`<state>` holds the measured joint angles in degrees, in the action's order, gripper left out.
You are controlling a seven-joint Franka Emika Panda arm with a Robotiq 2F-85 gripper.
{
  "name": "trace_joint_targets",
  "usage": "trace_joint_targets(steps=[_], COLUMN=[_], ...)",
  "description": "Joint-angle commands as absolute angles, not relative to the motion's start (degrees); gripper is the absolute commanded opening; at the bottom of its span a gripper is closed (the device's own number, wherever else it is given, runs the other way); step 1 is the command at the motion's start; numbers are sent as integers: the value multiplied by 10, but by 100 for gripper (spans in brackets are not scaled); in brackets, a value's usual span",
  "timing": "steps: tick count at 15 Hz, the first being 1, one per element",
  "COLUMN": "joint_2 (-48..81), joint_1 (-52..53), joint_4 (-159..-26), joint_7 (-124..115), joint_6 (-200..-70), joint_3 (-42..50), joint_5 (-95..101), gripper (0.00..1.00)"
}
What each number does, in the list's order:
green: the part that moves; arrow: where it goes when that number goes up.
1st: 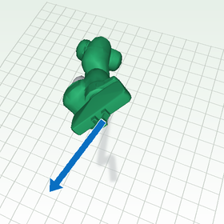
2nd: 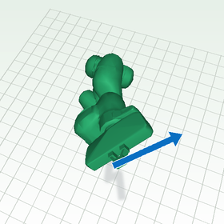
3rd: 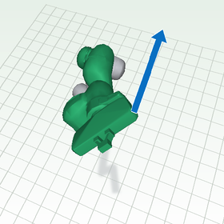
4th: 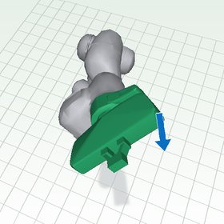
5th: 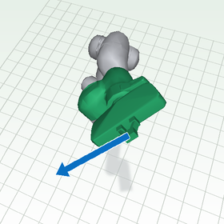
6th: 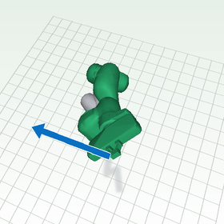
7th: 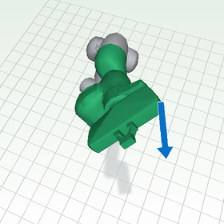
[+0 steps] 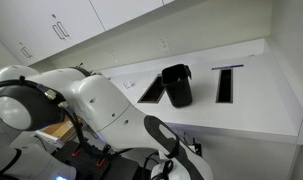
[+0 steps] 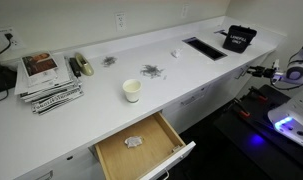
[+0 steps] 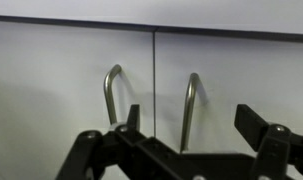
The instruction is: Open the right door of the cabinet on the far right
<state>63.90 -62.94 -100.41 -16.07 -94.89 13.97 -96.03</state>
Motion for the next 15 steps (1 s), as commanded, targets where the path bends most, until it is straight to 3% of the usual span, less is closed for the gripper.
trace_joint_targets(steps=[1, 9, 10, 15], joint_2=[651, 656, 657, 651], joint_1=[-621, -607, -606, -620], joint_4=[-986, -990, -993, -1004], joint_7=[-169, -164, -164, -154], joint_6=[-944, -946, -946, -928], joint_3=[141, 139, 139, 149], joint_5=[-975, -978, -980, -976], gripper=[66, 4, 0, 2])
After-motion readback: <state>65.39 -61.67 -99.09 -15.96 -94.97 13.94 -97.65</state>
